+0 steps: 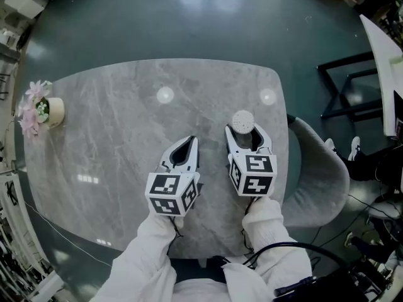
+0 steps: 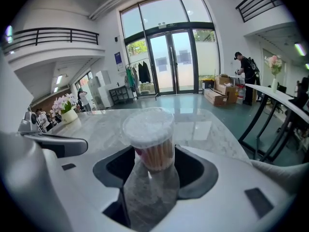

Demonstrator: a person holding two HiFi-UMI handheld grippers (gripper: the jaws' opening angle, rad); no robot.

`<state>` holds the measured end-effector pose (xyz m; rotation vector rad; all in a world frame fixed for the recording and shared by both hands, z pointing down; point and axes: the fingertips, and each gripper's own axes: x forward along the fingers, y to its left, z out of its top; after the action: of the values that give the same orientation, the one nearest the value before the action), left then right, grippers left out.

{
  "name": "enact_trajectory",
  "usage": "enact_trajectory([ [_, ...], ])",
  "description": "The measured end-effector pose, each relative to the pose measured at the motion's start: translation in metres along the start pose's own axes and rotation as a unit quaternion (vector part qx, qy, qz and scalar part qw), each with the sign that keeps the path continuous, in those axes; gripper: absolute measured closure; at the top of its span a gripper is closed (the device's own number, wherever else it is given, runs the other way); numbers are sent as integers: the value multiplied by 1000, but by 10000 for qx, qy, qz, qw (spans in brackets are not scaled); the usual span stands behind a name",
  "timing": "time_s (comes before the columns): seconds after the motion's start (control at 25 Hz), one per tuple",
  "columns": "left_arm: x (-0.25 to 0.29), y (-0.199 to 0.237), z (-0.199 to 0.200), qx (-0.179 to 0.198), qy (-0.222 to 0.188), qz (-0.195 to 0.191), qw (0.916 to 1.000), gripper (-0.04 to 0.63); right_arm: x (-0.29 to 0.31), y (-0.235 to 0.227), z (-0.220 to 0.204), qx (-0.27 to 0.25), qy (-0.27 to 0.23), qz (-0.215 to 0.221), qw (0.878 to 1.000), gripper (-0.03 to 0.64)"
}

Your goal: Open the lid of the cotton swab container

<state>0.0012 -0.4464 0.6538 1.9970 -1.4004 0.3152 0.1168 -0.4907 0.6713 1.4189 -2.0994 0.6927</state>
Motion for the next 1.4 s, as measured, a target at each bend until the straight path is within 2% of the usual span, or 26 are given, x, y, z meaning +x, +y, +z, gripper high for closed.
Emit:
enact_trajectory([
  [0.48, -14, 5, -4, -60, -54, 152, 9999, 588, 1, -6, -1, -42, 33, -244, 9997, 325],
  [0.8, -29, 2, -6, -9, -47, 169, 9998, 588, -2, -5, 0, -50, 28, -113, 9999, 325],
  [1.0, -40, -1, -6, 28, -63, 153, 9999, 588, -22, 1, 1, 115, -67, 84, 9999, 327],
  [1.4, -58, -22, 1, 104, -178, -56, 9998, 588, -64, 5, 0, 202, -107, -23, 9997, 327],
])
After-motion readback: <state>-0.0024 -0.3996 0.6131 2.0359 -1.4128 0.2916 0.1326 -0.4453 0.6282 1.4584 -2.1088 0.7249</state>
